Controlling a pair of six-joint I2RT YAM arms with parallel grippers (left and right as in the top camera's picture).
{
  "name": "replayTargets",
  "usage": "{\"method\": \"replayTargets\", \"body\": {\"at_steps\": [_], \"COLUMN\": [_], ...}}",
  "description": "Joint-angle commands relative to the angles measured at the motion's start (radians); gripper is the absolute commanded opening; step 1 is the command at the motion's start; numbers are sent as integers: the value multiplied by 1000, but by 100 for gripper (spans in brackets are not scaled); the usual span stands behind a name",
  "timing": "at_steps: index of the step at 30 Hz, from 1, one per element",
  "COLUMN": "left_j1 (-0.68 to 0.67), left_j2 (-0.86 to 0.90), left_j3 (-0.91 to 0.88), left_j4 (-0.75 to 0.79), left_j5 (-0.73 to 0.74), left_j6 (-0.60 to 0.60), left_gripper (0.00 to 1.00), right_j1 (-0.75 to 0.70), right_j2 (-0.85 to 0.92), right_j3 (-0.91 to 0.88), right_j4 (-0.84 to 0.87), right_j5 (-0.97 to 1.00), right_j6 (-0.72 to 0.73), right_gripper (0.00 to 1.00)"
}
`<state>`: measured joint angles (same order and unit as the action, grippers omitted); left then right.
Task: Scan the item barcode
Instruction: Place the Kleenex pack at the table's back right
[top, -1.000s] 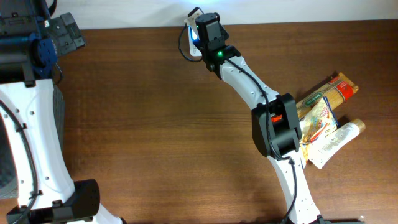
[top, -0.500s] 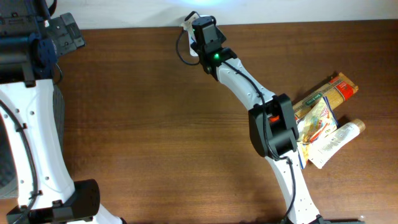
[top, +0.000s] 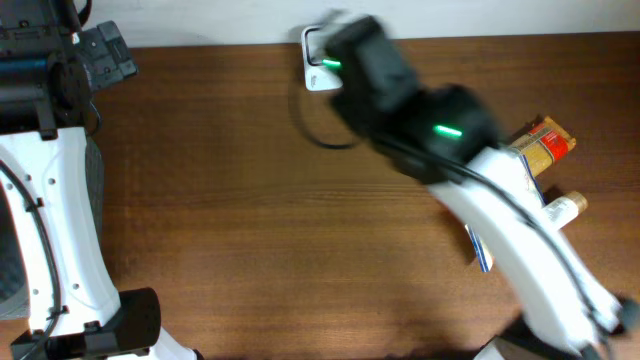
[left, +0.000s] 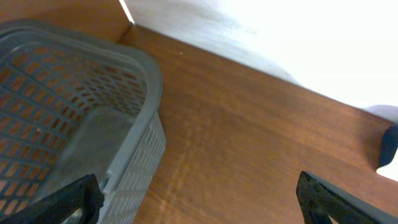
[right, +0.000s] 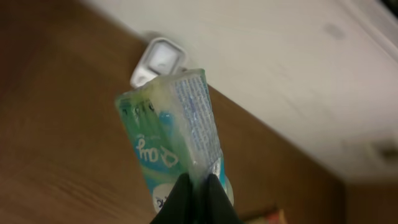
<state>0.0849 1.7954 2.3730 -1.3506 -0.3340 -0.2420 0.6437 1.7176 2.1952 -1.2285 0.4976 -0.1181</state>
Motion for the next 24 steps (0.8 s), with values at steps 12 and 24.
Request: {"method": "replayTargets", "body": {"at_steps": [12, 24], "left_j1": [3, 3], "left_j2": [3, 3], "left_j3": [0, 0], "left_j4": [2, 2], "left_j5": [-10, -11], "left_j6": [12, 12], "left_gripper": [99, 99], "right_j1": [-855, -315], "right_j2": [-23, -521], "right_j3": [-541, -62], "right_j4": [-191, -414], "right_j5": [-270, -438], "right_j6": [553, 361], "right_gripper": [50, 99]}}
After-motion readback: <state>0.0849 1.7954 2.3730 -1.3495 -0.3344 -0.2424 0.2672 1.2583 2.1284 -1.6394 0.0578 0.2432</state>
